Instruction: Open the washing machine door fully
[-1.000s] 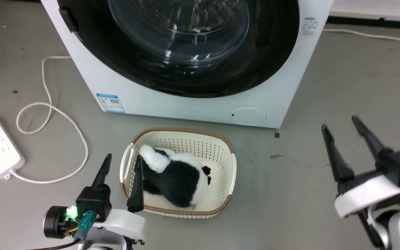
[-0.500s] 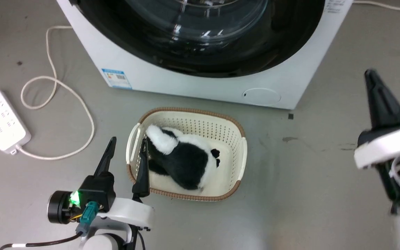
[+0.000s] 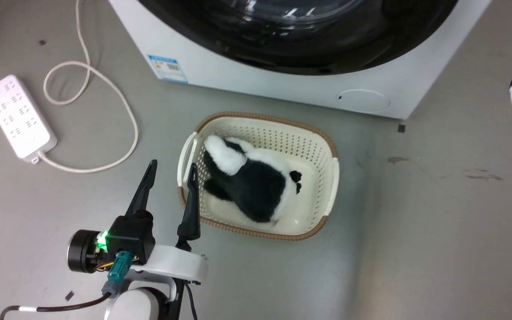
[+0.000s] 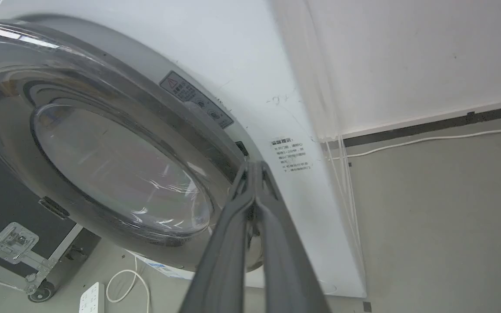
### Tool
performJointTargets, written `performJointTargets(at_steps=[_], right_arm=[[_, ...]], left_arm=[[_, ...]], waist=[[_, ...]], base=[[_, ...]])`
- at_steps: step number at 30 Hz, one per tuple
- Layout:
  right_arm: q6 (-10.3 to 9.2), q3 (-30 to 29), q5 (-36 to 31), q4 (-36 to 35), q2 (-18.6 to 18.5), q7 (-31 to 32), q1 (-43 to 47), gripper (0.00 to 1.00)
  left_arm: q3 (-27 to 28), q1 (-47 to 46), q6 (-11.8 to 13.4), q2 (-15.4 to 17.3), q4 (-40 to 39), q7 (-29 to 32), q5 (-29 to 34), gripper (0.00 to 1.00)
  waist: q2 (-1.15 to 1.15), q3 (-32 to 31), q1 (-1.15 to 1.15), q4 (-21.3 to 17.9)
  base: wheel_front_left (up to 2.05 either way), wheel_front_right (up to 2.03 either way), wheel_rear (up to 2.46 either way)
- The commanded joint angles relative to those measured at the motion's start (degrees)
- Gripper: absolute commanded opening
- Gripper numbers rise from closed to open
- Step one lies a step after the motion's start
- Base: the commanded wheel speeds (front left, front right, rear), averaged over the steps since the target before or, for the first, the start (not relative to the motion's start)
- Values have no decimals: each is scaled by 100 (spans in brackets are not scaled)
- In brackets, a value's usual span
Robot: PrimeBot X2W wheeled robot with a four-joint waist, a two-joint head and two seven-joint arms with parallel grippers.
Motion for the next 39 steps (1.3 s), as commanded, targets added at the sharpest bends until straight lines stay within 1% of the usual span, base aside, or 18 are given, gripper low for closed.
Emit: performJointTargets(at_steps=[1, 7, 13, 20, 31, 35, 39], right_arm=[[-2, -79, 98, 124, -10, 65, -259, 0], [-3, -618, 240, 893, -7, 491, -1107, 0], [-3, -1101, 407, 1508, 19, 1087, -1881, 0], [-3, -1752, 432, 2235, -8, 1800, -2651, 0], [-4, -2681, 418, 2893, 2, 2785, -3661, 0], [-4, -2985, 375, 3059, 6, 3220, -3798, 0], [-4, -3220, 387, 3070, 61, 3534, -3716, 0]], left_arm=[[-29, -96, 36, 6, -24, -71, -24, 100], [-82, -161, 57, 6, -48, -143, -59, 100], [-170, -225, 95, 7, -61, -215, -100, 100], [-296, -336, 151, 7, -66, -299, -159, 100], [-426, -451, 232, 8, -96, -430, -220, 100], [-465, -500, 266, 8, -90, -478, -251, 100], [-463, -516, 273, 9, -56, -526, -247, 100]], waist=[[0, 83, -1, 76], [0, 297, -1, 241], [0, 510, -1, 390], [0, 705, -1, 557], [0, 959, -1, 741], [0, 956, -1, 782], [0, 839, -1, 791]], base=[[0, 0, 0], [0, 0, 0], [0, 0, 0], [0, 0, 0], [0, 0, 0], [0, 0, 0], [0, 0, 0]])
